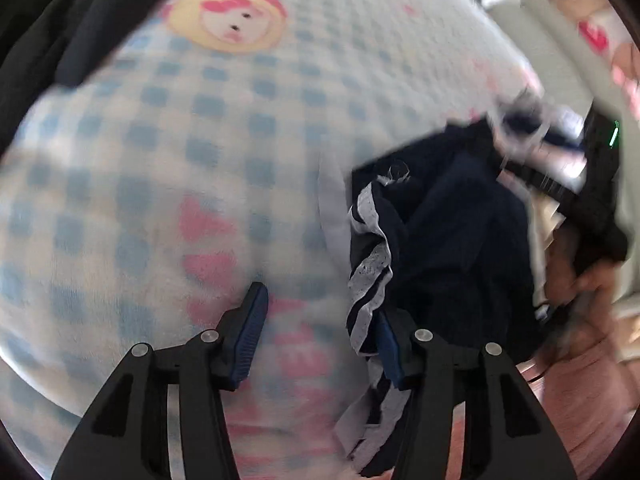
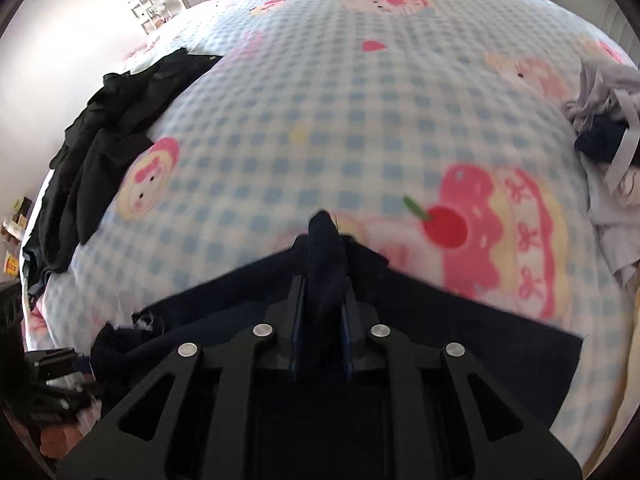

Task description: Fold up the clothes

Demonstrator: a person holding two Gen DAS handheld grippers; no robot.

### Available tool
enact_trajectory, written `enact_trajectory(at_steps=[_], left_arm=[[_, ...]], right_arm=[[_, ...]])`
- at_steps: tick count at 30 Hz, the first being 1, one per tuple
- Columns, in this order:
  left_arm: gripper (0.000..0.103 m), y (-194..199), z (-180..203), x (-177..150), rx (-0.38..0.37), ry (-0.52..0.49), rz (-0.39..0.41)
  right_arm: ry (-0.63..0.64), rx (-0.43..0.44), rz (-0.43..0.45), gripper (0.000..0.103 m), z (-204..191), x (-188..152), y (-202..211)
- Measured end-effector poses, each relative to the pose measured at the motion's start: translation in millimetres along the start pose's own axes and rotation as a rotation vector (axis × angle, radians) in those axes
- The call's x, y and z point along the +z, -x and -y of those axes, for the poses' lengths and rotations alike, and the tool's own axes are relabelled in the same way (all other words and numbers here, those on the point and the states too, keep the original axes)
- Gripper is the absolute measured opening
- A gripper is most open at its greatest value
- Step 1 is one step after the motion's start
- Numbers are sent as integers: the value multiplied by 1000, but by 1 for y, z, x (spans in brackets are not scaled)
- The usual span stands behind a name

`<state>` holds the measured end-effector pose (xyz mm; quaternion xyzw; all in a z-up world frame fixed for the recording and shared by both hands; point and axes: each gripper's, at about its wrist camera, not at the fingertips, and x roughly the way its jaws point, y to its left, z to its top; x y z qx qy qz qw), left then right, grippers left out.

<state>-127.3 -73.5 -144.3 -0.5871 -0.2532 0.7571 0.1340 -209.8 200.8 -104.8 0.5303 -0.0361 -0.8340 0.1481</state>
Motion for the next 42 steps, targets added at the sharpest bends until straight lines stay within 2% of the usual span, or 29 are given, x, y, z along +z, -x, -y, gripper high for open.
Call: enact_trajectory(at_steps=[2,6,8,11,13,15,18,21,22,25,26,27,28,29,31,32,34,36,38,39,41,42], left_arm=[[56,12,-10,7,-125,78,45],[58,0,-25,25,-201,185,17],[57,-16,-24,31,-169,204,-46],[49,-29,-9,34,-98,153,-86],[25,-29,4,34,-54,99,-83],[14,-18,21,31,-16,19,-36],[11,19,33,33,78,-75,113],[11,60,30,40,114,-111,259],[11,70,27,41,138,-121,300],[15,74,-4,41,156,-60,274],[21,75,-15,40,161,-37,262],[35,76,-25,40,166,-14,250],[42,75,-33,38,131,13,244],[43,73,-40,36,87,41,239],[53,68,-48,33,21,73,215],[53,64,-46,33,27,69,211],[53,54,-41,37,41,55,203],[53,37,-31,42,48,35,180],[53,16,-20,47,68,17,153],[49,10,-17,47,84,8,140],[22,2,-7,46,106,-36,134],[8,0,-2,47,120,-55,138]], right_arm=[[9,4,2,21,-1,-2,2],[22,21,14,21,-7,3,3],[30,32,23,21,-12,5,1],[34,53,17,21,-12,9,-2],[38,62,14,21,-13,9,-3],[38,75,16,19,-15,10,-3],[44,68,44,15,-19,15,1],[52,52,77,14,-22,21,6],[55,47,88,14,-24,23,8],[63,32,121,13,-27,28,13],[62,32,123,13,-28,29,13],[55,45,102,14,-26,28,8],[47,58,82,14,-23,27,4],[40,73,67,14,-22,25,1],[34,111,70,27,-22,24,0],[36,116,77,36,-24,24,1],[55,124,87,39,-29,25,0],[90,129,77,49,-35,26,-2],[129,143,65,53,-43,27,-5],[150,141,58,55,-45,26,-6],[165,108,34,55,-47,26,-14],[163,102,24,39,-45,27,-18]])
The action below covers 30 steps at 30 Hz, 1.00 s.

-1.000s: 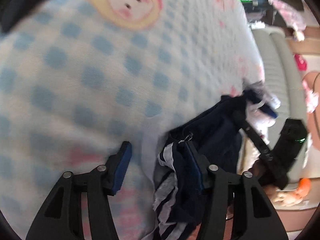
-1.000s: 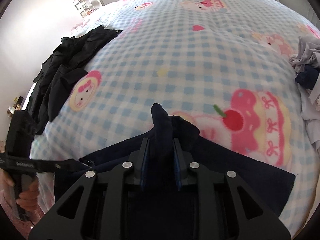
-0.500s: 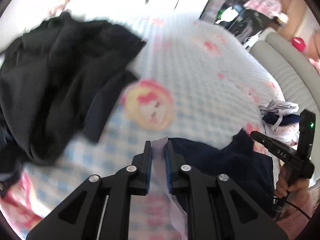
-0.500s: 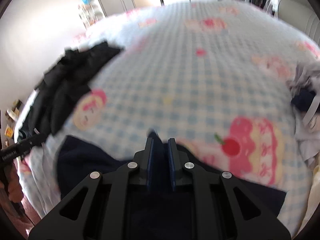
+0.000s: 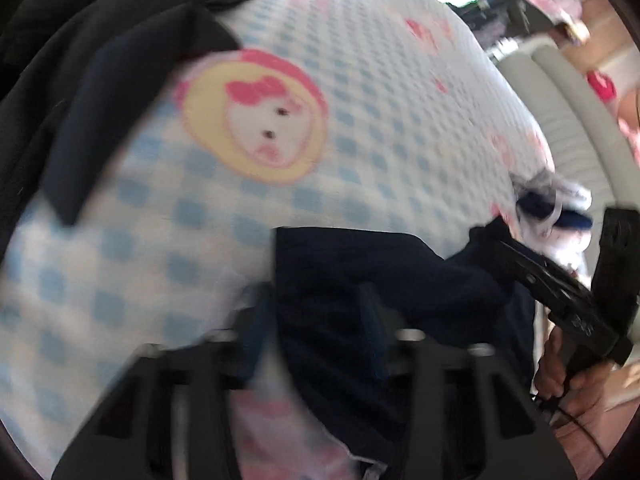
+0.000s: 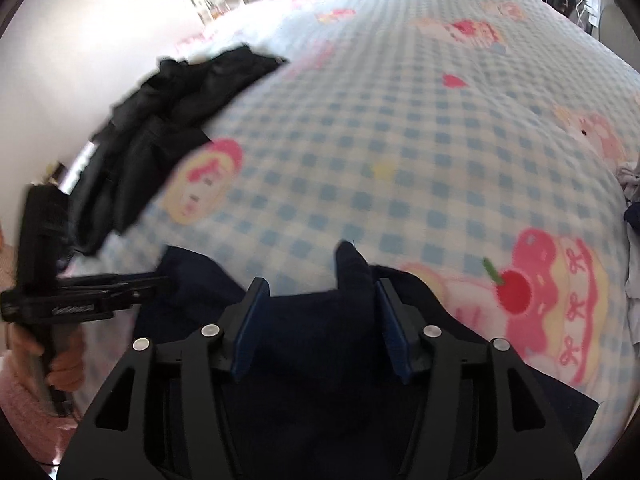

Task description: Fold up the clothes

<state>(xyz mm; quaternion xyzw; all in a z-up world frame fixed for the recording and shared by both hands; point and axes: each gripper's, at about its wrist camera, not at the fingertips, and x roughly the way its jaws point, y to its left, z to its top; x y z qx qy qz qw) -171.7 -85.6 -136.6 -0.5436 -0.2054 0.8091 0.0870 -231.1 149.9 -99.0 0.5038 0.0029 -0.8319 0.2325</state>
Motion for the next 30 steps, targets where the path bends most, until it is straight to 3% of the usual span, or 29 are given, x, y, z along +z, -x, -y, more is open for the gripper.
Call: enact_trajectory(at_steps=[2,3,12,14,16,17,18,21,26,30], left_arm=[[6,1,7,0,29,-28,19],[6,8,8,0,47,-33,42],[5,69,-20,25,71,15,207],[5,60,-27,30,77,28,186],[6,48,-35,34,82,42,159],[7,39,-39,34,118,54,139],[8,29,-43,33,164,67,117],[11,18,-46,26,228,101,72],[18,50,-20,17,190,46,190],[25,50,30,24,61,-127,192]], right_arm=[[-6,-10,-19,14,3,0,-8],[-9,-9,-22,12,4,0,-9],[-45,103,138,9,1,26,15],[-63,114,175,9,1,33,14],[-88,100,158,10,6,37,4],[-101,87,160,12,10,33,9],[-114,74,161,19,15,30,15],[-154,35,166,27,29,19,32],[-221,-29,175,45,52,1,60],[-274,-81,181,46,71,-13,83]])
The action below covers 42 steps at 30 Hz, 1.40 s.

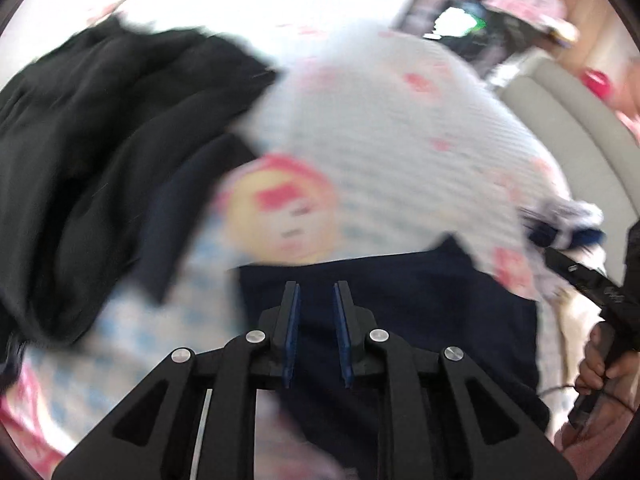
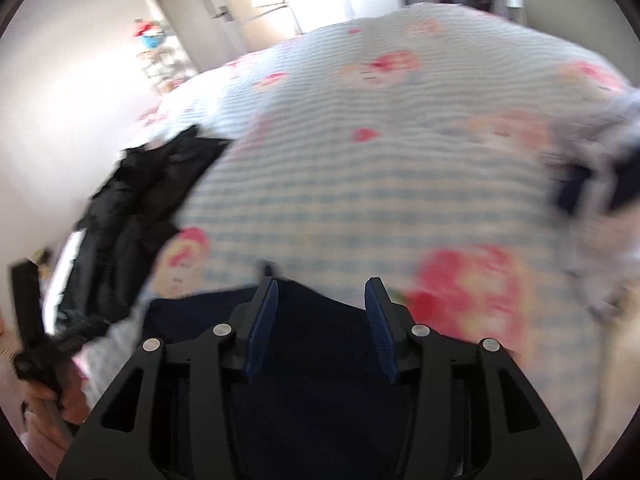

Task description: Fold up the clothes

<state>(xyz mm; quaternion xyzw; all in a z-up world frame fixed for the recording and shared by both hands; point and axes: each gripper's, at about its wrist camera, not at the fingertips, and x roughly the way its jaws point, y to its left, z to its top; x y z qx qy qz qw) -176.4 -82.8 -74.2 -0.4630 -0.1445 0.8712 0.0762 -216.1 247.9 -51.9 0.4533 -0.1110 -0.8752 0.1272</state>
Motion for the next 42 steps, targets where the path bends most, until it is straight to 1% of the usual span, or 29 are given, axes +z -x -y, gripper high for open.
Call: enact_trajectory(at_steps=[3,5,6,9,11,13,14,15,17,18,19,20,22,25,26,29,31,32,33,34,35,37,39,40,41,42], left_arm=[[25,-23,47,7,-90,-127,-47],[25,-45,82,10,-151,-211,-94],[25,-52,97,10,-172,-242,-118],[25,-76,129,4,-217,-293,-173],[25,-93,141,1,-201,-292,-205],[25,-107,143,0,-141,-286,-215],[25,-113,139,3,-109,-269,-214],[25,-115,136,4,-101,-248,-215],[25,-114,124,8,-117,-185,-203],[25,-113,119,10,-109,-166,-193],[25,-111,113,12,-97,-148,-183],[25,-110,110,14,-94,-144,-182],[25,-109,105,16,-91,-142,-186],[25,-116,111,16,-78,-187,-205],[25,-121,114,16,-61,-197,-212],[26,-135,122,16,4,-219,-232],[26,-145,128,16,47,-233,-246],[25,-146,131,15,50,-251,-246],[15,-146,135,14,48,-271,-244],[5,-143,138,15,28,-289,-239],[5,-138,142,16,4,-303,-224],[5,-123,150,23,-39,-325,-161],[5,-112,155,31,-61,-322,-111],[5,-112,157,35,-63,-321,-102],[6,-119,158,39,-53,-318,-112],[7,-130,155,39,-47,-306,-154]], right_arm=[[-35,-37,5,46,17,-4,14],[-52,-35,-18,46,28,-8,8],[-61,-34,-29,46,33,-11,4],[-86,-30,-63,46,49,-18,-6],[-103,-28,-86,46,60,-23,-12],[-120,-26,-109,46,70,-27,-19],[-129,-25,-120,49,75,-30,-23],[-137,-24,-131,52,81,-32,-26],[-154,-22,-154,52,91,-37,-33],[-153,-24,-161,46,94,-38,-35],[-130,-35,-158,35,92,-37,-38],[-107,-46,-155,12,90,-36,-40],[-86,-52,-136,9,87,-35,-37],[-88,-65,-83,7,90,-32,-21],[-87,-67,-74,7,90,-31,-18],[-91,-57,-100,8,92,-32,-21],[-88,-67,-123,8,92,-35,-26],[-86,-74,-130,8,91,-36,-28],[-87,-73,-125,8,90,-36,-28],[-89,-72,-114,8,90,-35,-25],[-93,-68,-92,8,90,-32,-18],[-104,-55,-32,8,91,-27,1],[-117,-52,18,8,93,-20,15],[-124,-57,24,8,95,-18,17],[-130,-68,-1,8,99,-19,10],[-136,-79,-27,8,102,-20,3]])
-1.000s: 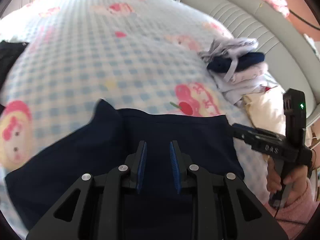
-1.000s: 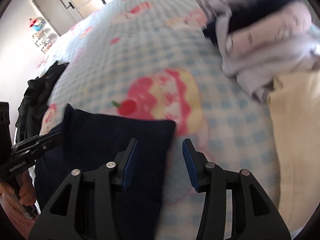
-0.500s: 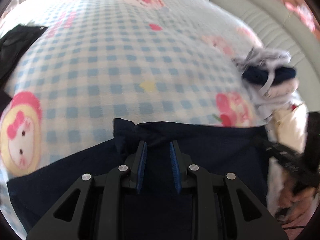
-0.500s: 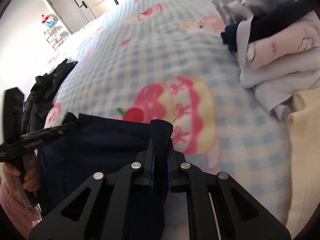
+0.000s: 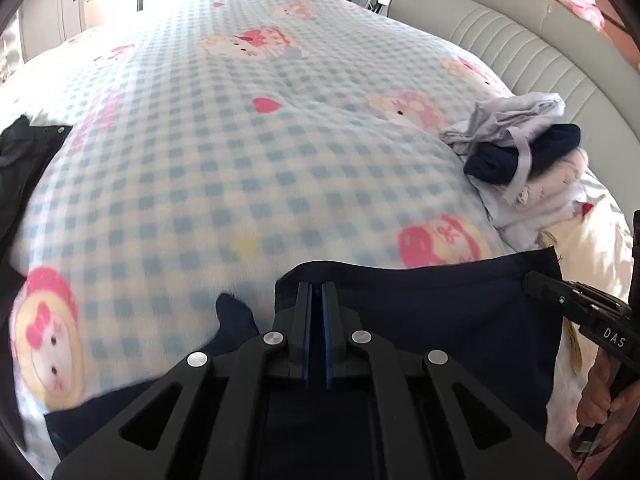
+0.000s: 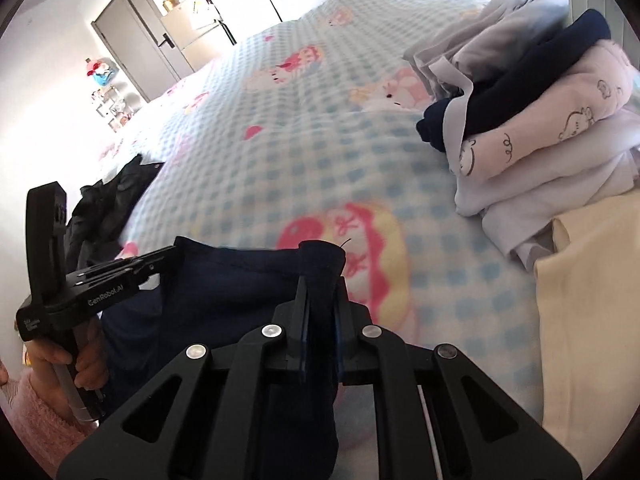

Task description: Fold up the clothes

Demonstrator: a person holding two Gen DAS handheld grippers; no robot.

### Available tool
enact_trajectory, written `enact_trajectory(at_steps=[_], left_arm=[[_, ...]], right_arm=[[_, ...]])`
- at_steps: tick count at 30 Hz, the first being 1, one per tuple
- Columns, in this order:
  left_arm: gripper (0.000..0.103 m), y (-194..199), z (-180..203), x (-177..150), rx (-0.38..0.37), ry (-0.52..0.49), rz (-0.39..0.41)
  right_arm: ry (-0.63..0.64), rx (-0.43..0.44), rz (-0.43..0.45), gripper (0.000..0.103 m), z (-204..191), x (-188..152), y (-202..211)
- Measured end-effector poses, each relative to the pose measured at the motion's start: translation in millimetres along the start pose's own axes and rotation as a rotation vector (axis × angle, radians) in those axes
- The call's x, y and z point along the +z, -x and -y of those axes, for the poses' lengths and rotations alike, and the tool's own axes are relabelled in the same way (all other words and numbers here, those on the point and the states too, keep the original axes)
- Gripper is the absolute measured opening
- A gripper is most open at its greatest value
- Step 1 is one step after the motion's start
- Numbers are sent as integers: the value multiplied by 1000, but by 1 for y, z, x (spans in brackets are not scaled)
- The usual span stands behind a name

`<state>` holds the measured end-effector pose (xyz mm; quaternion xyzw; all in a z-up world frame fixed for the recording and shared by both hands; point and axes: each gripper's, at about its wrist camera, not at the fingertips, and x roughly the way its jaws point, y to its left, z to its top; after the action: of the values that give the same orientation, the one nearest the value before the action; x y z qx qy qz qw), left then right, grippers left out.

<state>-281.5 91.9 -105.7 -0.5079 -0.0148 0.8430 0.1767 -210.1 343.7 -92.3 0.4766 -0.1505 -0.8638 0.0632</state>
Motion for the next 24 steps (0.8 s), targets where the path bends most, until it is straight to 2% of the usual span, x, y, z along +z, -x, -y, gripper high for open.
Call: enact_trajectory(at_steps=[2,3,5,7,8,11,14,19,24], left_arm=[[19,-24,-7,0,-8,31,-96],[23,-32,-10,-1,-8,46,-146],[27,-10,-8,-6,-17,32,-88],[58,17,-5,-10,-28,13,-11],[61,30,-4,-12,-38,15,19],[61,67,-2,-18,-59,29,88],[61,95,4,-31,-59,24,114],[61,126,4,-79,-41,40,109],[61,126,-10,-143,-54,140,43]], right_arm=[[-10,-25,-50,16,6,-1,-14],[-15,-37,-75,16,9,-2,-22],[-22,-56,-109,17,14,-4,-31],[-7,-43,-53,20,10,-6,-11],[-10,-46,-29,22,10,-6,-2],[-48,-106,61,25,6,-6,29],[-36,-62,100,25,-8,-17,57],[61,-33,58,25,-41,-62,78],[119,-25,-34,25,-64,-120,71]])
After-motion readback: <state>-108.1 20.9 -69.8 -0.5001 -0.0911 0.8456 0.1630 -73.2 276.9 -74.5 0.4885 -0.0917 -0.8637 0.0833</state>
